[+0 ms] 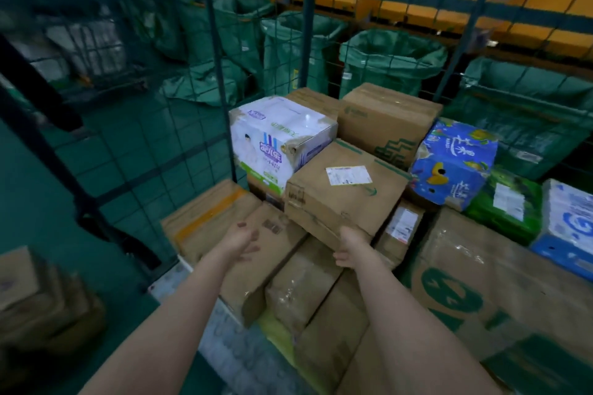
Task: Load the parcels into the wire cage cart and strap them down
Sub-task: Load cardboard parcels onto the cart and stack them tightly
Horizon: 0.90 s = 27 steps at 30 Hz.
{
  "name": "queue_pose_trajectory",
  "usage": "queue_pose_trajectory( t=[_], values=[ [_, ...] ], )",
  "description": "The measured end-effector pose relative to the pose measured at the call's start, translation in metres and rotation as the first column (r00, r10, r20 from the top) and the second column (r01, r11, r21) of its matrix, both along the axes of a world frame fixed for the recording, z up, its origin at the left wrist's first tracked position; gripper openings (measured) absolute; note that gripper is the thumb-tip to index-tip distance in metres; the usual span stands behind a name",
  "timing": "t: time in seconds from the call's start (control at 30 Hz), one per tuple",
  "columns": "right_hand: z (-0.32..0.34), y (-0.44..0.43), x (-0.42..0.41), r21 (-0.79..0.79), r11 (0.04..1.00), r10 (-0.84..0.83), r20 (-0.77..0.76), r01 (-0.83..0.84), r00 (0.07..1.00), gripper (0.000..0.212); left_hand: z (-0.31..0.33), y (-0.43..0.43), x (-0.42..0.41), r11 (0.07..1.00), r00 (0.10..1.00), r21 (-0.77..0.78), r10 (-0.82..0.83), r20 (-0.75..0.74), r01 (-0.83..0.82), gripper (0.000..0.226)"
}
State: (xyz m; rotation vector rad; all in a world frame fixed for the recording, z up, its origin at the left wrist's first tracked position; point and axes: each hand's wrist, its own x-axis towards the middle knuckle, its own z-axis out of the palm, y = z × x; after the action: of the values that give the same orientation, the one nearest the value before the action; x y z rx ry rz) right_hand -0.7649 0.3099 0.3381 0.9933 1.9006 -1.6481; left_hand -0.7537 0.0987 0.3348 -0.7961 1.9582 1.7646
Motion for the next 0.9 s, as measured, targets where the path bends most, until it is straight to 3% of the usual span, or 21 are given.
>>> queue_pose_trajectory(
  t=[0.2,0.33,0.63,0.73,0.9],
  values=[
    [0.005,-0.049,0.033,0.086,0.962,0.263,-0.02,-0.26,0.965,0.042,-0.019,-0.039,0.059,0.985,0.984,0.001,0.17,0.058,-0.17,0.051],
    [0.007,-0.102,0.05,0.045,0.893,0.448,-0.001,-0.448,0.894,0.041,-0.014,-0.078,0.106,0.952,0.952,0.0,0.306,0.011,-0.306,0.052],
    [0.0,-0.221,0.099,0.028,0.767,0.641,0.009,-0.641,0.767,0.03,-0.013,-0.175,0.204,0.836,0.836,0.013,0.547,0.042,-0.548,0.046],
    [-0.01,-0.268,0.126,0.021,0.738,0.674,0.021,-0.674,0.739,0.044,-0.012,-0.209,0.24,0.81,0.809,0.012,0.585,0.059,-0.587,0.047],
    [-0.018,-0.336,0.175,-0.003,0.695,0.717,0.082,-0.719,0.692,0.048,-0.013,-0.264,0.294,0.789,0.784,-0.02,0.612,0.099,-0.613,0.042]
  ],
)
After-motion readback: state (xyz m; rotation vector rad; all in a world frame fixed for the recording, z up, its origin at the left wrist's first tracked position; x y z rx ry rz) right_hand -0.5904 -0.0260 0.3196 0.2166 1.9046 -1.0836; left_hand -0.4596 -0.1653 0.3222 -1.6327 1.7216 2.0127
